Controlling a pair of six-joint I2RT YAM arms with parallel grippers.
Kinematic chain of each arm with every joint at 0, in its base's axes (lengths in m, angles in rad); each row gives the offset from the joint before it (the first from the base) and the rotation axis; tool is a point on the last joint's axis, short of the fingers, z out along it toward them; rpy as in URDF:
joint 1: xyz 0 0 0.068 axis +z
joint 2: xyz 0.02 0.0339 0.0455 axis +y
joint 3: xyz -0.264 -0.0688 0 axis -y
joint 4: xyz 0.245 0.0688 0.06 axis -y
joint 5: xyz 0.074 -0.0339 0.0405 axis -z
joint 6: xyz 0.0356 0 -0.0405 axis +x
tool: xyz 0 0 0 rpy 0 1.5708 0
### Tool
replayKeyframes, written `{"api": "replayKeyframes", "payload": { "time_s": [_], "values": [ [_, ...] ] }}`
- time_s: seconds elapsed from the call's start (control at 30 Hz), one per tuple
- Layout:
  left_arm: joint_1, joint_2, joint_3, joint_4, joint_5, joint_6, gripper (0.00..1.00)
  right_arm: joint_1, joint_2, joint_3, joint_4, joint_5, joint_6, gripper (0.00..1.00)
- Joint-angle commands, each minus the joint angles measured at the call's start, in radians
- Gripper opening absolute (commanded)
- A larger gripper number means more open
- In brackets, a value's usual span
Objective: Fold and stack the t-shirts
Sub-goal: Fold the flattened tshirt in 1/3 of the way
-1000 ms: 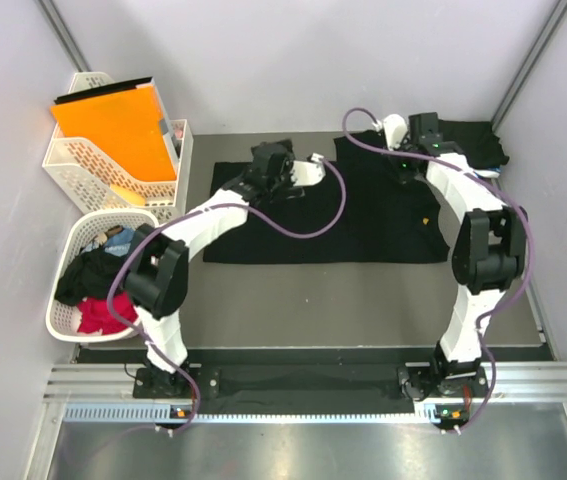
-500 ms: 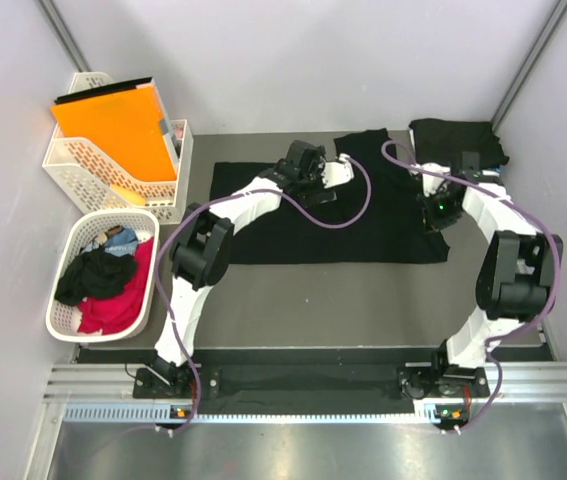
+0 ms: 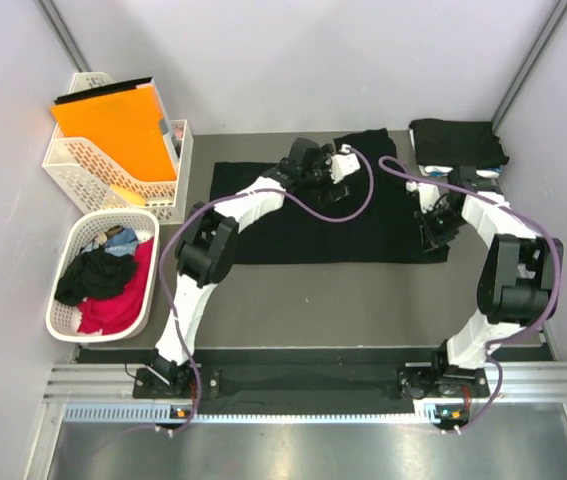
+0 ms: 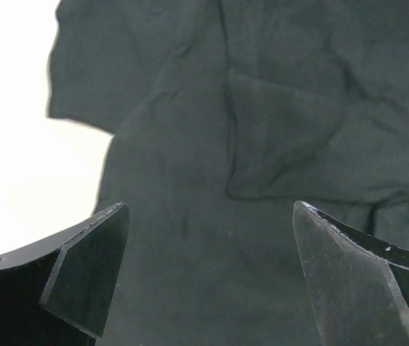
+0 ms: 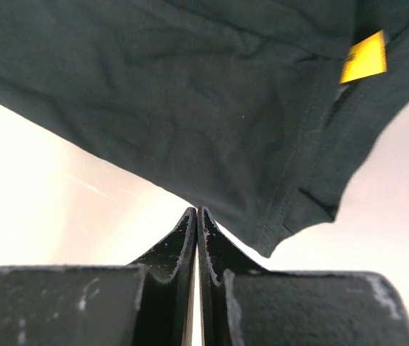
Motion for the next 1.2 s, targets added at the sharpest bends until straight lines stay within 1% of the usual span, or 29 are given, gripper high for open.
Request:
{"api": "replayKeyframes", "payload": {
  "time_s": [0.0,0.1,0.13,0.17,0.2,0.23,0.27,0.3,0.33,0.37,0.4,0.43,0.6,0.7,0.73,0.87,1.17],
  "values": [
    [-0.006,0.073,0.101,0.023,0.084,-0.070,0.99,-0.005,0.044,0.019,-0.009,-0.016,-0.007,0.00],
    [-0.010,0.101,0.115,0.016,0.065,-0.059,0.98,-0.005,0.067,0.025,-0.010,-0.016,-0.006,0.00],
    [-0.013,0.106,0.113,0.016,0.064,-0.053,0.93,-0.005,0.073,0.029,-0.010,-0.017,-0.002,0.00],
    [-0.013,0.110,0.113,0.018,0.058,-0.047,0.91,-0.005,0.075,0.036,-0.009,-0.014,-0.002,0.00],
    [-0.015,0.116,0.115,0.019,0.054,-0.042,0.84,-0.005,0.080,0.039,-0.009,-0.014,-0.001,0.00],
    [-0.015,0.118,0.115,0.018,0.054,-0.039,0.74,-0.005,0.089,0.045,-0.009,-0.014,0.001,0.00],
    [-0.016,0.119,0.115,0.021,0.054,-0.038,0.37,-0.005,0.093,0.054,-0.013,-0.011,0.001,0.00],
    [-0.016,0.122,0.115,0.024,0.049,-0.036,0.25,-0.005,0.098,0.059,-0.012,-0.012,0.001,0.00],
    [-0.016,0.124,0.115,0.027,0.048,-0.041,0.18,-0.005,0.104,0.060,-0.015,-0.012,0.001,0.00],
    [-0.016,0.124,0.113,0.035,0.046,-0.045,0.07,-0.005,0.109,0.069,-0.015,-0.012,0.001,0.00],
    [-0.016,0.124,0.115,0.036,0.046,-0.045,0.02,-0.005,0.112,0.071,-0.016,-0.012,0.001,0.00],
    [-0.016,0.124,0.115,0.038,0.046,-0.044,0.00,-0.003,0.116,0.074,-0.018,-0.012,0.001,0.00],
    [-0.015,0.121,0.118,0.065,0.063,-0.048,0.00,-0.005,0.138,0.080,-0.016,-0.006,-0.001,0.00],
    [-0.013,0.118,0.123,0.084,0.097,-0.079,0.00,-0.005,0.158,0.079,-0.012,0.003,-0.004,0.00],
    [-0.013,0.118,0.124,0.082,0.129,-0.088,0.00,-0.005,0.164,0.079,-0.012,0.004,-0.005,0.00],
    [-0.019,0.121,0.126,0.067,0.182,-0.068,0.00,-0.005,0.181,0.083,-0.007,0.024,-0.009,0.00],
    [-0.029,0.164,0.166,0.032,0.204,-0.054,0.00,-0.005,0.213,0.108,-0.010,0.024,0.002,0.00]
  ]
}}
